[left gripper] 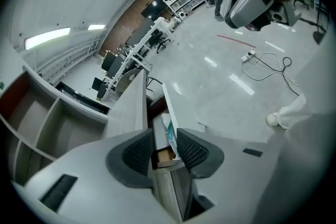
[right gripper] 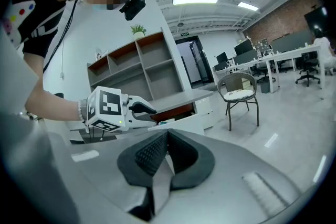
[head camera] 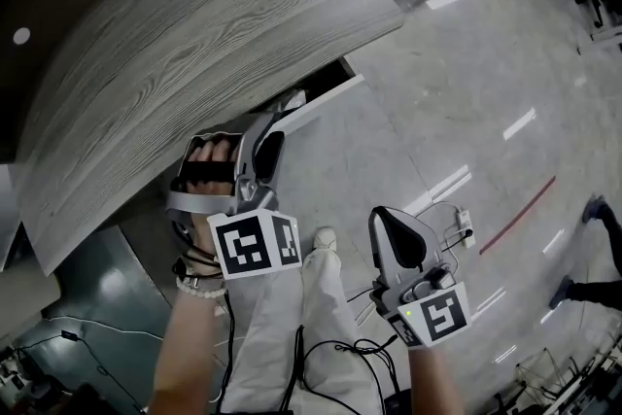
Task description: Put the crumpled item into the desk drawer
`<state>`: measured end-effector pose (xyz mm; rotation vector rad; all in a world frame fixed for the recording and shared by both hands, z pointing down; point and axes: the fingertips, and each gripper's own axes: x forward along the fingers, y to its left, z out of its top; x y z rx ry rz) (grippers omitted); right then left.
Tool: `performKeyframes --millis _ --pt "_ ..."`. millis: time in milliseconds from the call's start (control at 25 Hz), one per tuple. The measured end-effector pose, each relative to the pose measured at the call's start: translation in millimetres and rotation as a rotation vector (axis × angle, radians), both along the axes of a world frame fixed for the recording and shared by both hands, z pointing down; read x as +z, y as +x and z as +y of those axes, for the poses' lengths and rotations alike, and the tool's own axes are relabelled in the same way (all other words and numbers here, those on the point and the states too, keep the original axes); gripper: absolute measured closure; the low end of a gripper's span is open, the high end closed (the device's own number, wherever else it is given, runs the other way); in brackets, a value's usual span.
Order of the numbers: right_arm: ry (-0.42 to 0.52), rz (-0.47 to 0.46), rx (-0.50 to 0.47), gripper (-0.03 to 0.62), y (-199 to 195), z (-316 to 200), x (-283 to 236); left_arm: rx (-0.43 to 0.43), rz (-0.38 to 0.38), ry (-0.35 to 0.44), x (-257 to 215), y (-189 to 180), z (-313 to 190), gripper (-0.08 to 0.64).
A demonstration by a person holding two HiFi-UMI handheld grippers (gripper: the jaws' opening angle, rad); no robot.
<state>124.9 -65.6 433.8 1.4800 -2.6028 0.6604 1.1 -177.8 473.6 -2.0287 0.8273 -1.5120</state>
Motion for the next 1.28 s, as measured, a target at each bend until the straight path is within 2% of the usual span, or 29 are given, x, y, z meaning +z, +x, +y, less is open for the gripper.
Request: performKeyframes --millis 120,200,440,600,720,960,1080,1280 --pt "0.024 0.063 0.012 0.583 -3 -2 -15 -0.013 0.079 0.016 -18 -1 11 0.501" --pt "0.052 0.083 0.028 0.583 -7 -5 -34 -0.042 0.175 0.013 -37 -3 19 0.536" --pt "0.119 0.167 0.042 0.583 -10 1 -84 -0.136 0.514 -0.031 -104 -17 43 0.552" --pt "0.171 0.154 0.069 0.583 -13 8 -129 -0.190 0.693 -0.057 -157 -35 61 0.554" --pt "0.169 0.175 0.074 0.583 -12 18 -154 -0.170 0.758 -0.033 -202 -41 75 0.554" --pt "0.223 0.182 0.089 0.583 -16 36 -207 -0.125 0.868 0.009 -272 -48 105 0.554" --pt "0.214 0.191 0.095 0.583 -19 47 -226 -0.084 0.899 0.024 -297 -51 121 0.554" --pt "0.298 0.215 0.064 0.583 -30 60 -256 -0.055 0.955 0.049 -322 -67 141 0.554"
